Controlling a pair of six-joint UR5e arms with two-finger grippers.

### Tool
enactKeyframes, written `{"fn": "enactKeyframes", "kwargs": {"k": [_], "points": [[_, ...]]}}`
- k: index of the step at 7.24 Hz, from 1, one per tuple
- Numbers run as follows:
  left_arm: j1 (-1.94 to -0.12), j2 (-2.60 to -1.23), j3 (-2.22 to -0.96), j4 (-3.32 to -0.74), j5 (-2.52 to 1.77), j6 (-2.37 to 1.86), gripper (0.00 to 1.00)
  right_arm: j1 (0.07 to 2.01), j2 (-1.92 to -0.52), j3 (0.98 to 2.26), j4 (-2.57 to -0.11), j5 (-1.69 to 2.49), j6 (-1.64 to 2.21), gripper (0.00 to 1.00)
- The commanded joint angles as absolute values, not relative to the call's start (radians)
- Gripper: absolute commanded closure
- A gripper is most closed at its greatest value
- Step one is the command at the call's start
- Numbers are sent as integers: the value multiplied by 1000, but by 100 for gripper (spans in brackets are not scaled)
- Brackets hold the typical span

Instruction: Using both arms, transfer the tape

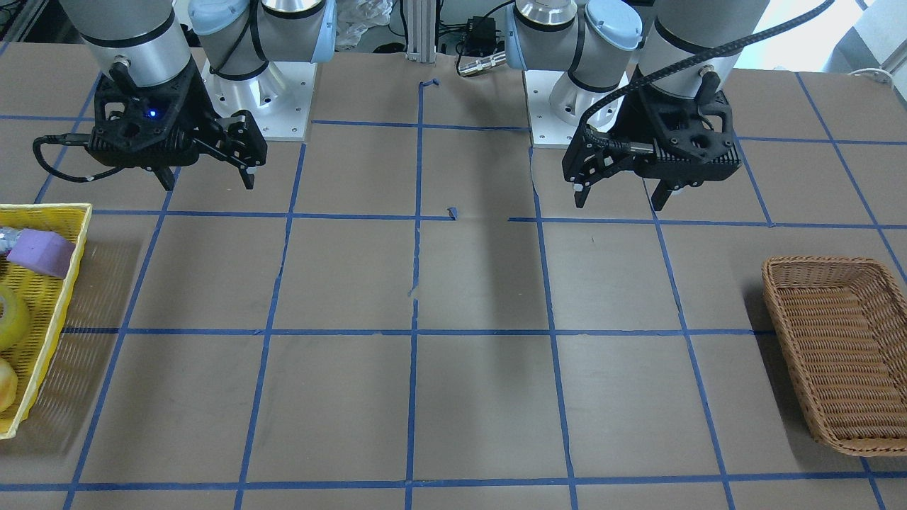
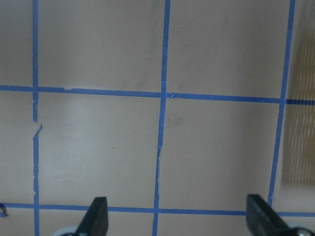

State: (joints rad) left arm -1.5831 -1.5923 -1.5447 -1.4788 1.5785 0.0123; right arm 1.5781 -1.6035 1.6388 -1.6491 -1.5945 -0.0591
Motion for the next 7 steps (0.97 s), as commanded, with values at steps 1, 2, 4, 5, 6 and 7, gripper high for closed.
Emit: {"fn": "enactKeyframes", "kwargs": {"k": [1,2,4,5,6,7], "points": [[-1583,-1592,-1545,-1477,1578,12,0,1577,-1605,1638,-1645,-1601,-58,0],[-1583,-1592,-1545,-1479,1578,12,0,1575,-1603,1638,-1641,-1601,-58,0],[-1583,-1591,-1545,-1477,1578,12,0,1499,-1589,1640,-1660,-1608,-48,0],[-1583,-1592,-1545,-1477,1578,12,0,1409,-1586,1640,-1657,-1609,-58,0],[-1583,-1592,-1545,-1477,1578,12,0,1306,-1568,1640,-1663,-1599,-77,0],[-1583,-1592,-1545,-1477,1578,12,0,1225,-1513,1640,-1708,-1598,-189,0]]}}
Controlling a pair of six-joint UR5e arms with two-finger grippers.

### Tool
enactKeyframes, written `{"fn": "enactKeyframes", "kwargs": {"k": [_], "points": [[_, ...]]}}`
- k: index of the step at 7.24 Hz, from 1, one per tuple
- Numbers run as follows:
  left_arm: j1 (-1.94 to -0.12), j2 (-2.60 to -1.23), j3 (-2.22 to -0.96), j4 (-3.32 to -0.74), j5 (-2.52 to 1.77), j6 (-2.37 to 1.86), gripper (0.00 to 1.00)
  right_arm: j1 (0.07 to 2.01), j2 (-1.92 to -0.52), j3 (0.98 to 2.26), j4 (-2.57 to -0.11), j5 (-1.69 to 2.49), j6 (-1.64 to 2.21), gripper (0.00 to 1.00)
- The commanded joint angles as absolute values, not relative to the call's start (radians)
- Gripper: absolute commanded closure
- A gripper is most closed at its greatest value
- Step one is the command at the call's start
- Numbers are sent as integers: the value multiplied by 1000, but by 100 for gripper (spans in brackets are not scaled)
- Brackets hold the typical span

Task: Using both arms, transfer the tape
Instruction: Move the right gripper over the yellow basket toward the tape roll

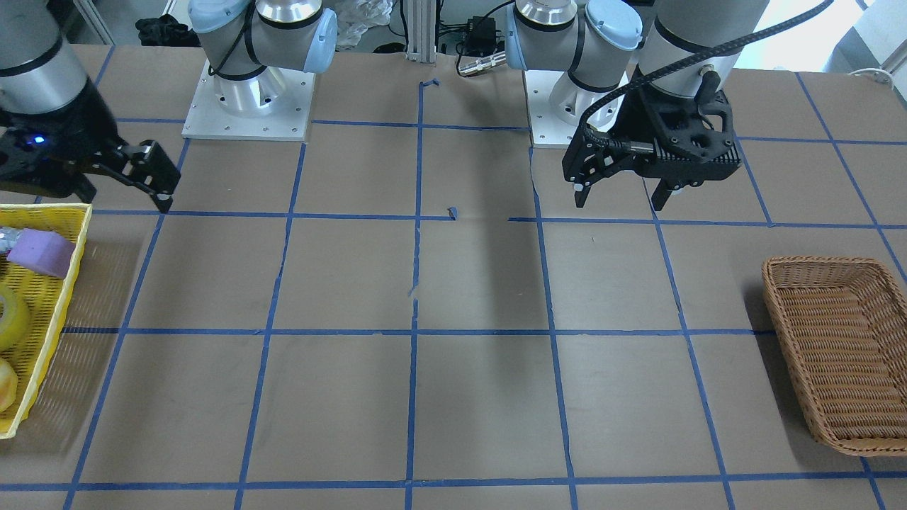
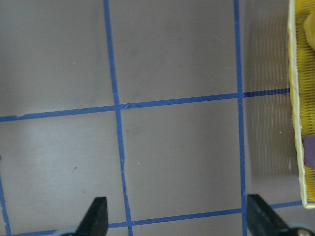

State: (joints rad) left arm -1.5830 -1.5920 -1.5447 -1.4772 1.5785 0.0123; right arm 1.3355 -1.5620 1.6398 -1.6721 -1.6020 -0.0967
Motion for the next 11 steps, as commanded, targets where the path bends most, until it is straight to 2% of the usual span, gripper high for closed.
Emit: {"fn": "enactKeyframes", "kwargs": {"k": [1,3,7,11], "points": [[-1583,-1592,-1545,-1477,1578,12,0,1153,-1435,1640,-1832,-1608,-316,0],[-1583,-1591,-1545,-1479,1578,12,0,1016,-1309,1640,-1949,-1603,-420,0],[-1583,-1592,-1545,-1477,1578,12,0,999,-1100,1651,-2187,-1733,-428,0],[-1583,-1592,-1545,-1479,1578,12,0,999,-1095,1725,-2201,-1778,-301,0]]}}
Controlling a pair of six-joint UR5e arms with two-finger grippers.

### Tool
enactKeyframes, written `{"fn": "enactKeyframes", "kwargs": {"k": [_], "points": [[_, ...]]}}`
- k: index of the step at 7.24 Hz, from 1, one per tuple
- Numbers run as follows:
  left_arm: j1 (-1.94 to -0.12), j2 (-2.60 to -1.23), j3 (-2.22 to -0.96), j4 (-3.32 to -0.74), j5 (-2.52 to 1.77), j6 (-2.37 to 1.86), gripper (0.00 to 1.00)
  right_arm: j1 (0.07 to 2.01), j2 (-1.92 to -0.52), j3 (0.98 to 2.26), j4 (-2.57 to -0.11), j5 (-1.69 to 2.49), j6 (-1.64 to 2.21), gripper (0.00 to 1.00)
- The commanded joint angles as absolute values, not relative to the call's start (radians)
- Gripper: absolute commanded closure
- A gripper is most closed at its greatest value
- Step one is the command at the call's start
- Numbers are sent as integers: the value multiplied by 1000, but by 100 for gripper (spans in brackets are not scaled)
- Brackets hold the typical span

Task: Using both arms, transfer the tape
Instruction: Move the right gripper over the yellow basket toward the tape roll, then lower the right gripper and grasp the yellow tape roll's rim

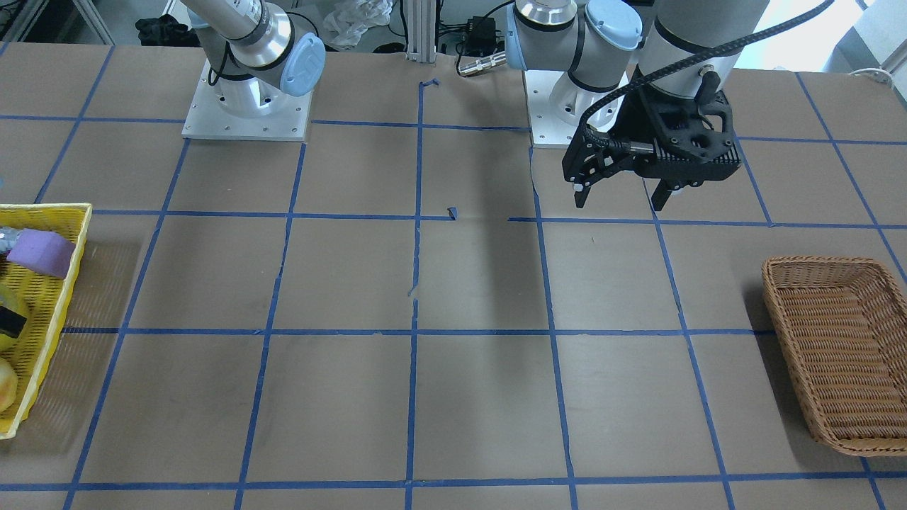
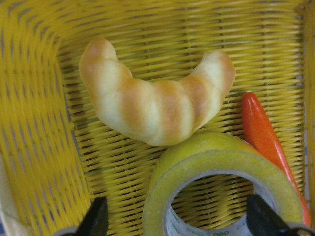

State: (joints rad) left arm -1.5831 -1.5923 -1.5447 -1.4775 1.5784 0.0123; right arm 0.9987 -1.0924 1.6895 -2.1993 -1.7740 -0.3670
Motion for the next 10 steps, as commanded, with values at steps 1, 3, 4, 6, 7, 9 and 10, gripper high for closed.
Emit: {"fn": "enactKeyframes", "kwargs": {"k": [1,3,4,6,7,9,10], "points": [[-1583,-1592,-1545,-1479,1578,12,0,999,-1095,1736,-2203,-1778,-289,0],[-1583,-1592,-1545,-1479,1578,12,0,999,-1091,1727,-2207,-1779,-288,20],[-1583,-1592,-1545,-1477,1578,12,0,999,-1088,1730,-2236,-1778,-287,38],[-1583,-1592,-1545,-1479,1578,12,0,999,-1089,1733,-2241,-1781,-290,97],[-1583,-1592,-1545,-1477,1578,12,0,999,-1092,1730,-2238,-1778,-282,100],[-1583,-1592,-1543,-1477,1578,12,0,1003,-1126,1720,-2221,-1775,-284,100],[-1583,-1592,-1543,-1477,1578,12,0,1015,-1168,1720,-2217,-1769,-285,100]]}}
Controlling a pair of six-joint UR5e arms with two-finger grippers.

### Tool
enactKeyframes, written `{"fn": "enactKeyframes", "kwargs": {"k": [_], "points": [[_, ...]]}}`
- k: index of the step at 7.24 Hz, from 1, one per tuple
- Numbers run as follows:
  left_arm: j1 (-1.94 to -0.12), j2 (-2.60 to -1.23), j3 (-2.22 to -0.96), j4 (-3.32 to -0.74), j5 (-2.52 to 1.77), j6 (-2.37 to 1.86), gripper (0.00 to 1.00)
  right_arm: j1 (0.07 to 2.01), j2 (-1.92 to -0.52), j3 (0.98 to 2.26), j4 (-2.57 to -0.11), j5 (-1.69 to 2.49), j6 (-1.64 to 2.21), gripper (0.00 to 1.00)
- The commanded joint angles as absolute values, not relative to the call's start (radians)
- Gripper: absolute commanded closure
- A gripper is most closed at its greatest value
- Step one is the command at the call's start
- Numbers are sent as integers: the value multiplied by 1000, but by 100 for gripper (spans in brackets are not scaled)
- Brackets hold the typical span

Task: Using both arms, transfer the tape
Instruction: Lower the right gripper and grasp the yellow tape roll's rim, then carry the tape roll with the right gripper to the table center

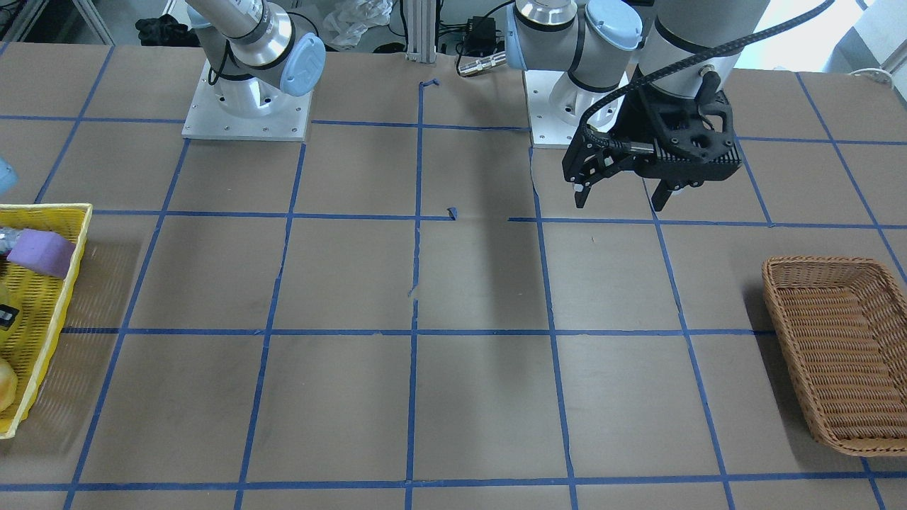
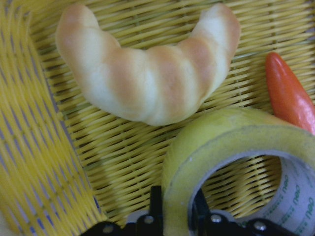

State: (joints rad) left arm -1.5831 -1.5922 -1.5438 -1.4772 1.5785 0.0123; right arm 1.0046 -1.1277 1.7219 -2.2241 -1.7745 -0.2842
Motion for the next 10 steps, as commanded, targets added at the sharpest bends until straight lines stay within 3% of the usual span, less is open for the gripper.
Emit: {"fn": "enactKeyframes", "kwargs": {"k": [1,3,6,10], "points": [[-1583,-1592,-1543,-1477,1578,12,0,1028,-1227,1718,-2180,-1764,-291,100],[-1583,-1592,-1543,-1477,1578,12,0,1124,-1293,1695,-2052,-1720,-255,100],[-1583,-1592,-1545,-1477,1578,12,0,1423,-1302,1664,-2002,-1656,149,100],[-1582,-1592,-1543,-1477,1578,12,0,1691,-1154,1582,-2043,-1468,585,100]]}}
